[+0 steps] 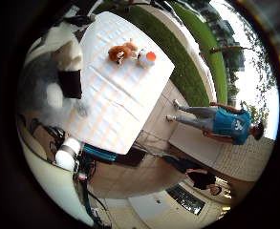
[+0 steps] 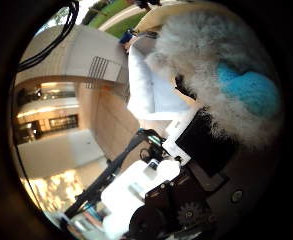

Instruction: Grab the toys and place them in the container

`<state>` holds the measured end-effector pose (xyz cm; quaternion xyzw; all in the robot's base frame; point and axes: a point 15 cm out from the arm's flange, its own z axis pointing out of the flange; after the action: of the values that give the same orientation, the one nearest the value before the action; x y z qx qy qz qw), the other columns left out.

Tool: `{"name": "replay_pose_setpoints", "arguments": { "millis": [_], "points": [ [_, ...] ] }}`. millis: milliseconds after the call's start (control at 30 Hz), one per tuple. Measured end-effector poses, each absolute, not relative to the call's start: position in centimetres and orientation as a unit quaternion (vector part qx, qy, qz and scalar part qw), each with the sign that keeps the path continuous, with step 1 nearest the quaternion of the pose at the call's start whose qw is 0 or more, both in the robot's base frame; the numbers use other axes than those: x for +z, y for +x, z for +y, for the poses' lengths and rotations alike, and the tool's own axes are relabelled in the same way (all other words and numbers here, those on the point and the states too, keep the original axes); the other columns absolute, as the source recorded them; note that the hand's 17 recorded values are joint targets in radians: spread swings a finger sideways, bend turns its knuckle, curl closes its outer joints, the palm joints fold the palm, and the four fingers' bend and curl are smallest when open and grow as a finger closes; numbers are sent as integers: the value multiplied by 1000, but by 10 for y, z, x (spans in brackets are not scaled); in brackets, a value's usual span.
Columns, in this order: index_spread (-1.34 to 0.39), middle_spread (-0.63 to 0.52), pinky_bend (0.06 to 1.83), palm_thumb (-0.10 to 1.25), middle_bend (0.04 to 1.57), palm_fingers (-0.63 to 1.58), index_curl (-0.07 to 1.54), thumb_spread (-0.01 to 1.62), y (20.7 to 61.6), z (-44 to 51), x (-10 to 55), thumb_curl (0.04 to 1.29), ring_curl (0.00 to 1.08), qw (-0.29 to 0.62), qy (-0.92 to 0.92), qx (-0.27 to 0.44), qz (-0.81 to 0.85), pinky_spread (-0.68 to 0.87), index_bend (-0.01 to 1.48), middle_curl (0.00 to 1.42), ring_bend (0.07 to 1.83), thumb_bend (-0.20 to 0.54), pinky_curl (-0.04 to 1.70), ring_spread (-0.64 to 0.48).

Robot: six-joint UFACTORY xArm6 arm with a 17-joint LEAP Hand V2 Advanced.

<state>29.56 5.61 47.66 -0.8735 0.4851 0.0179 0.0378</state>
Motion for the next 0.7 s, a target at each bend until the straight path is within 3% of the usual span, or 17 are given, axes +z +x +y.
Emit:
{"name": "replay_pose_setpoints", "arguments": {
  "millis": [300,433,500,700],
  "points": [
    [-1126,-258,1572,992,1241,851,428,1139,305,158,486,637,925,67,-891,33,448,129,736,1069,1388,-15,828,-159],
    [-1146,-254,1586,968,1260,827,472,1143,344,204,471,641,932,105,-890,17,443,123,735,1077,1406,-25,843,-160],
    [-1147,-250,1565,912,1249,760,519,1155,374,222,425,630,932,97,-887,25,451,120,733,1077,1435,-36,861,-153],
    [-883,-182,1380,847,1032,623,658,1178,385,224,353,585,802,41,-884,69,462,199,681,939,1292,-30,809,-47]
  ]
}}
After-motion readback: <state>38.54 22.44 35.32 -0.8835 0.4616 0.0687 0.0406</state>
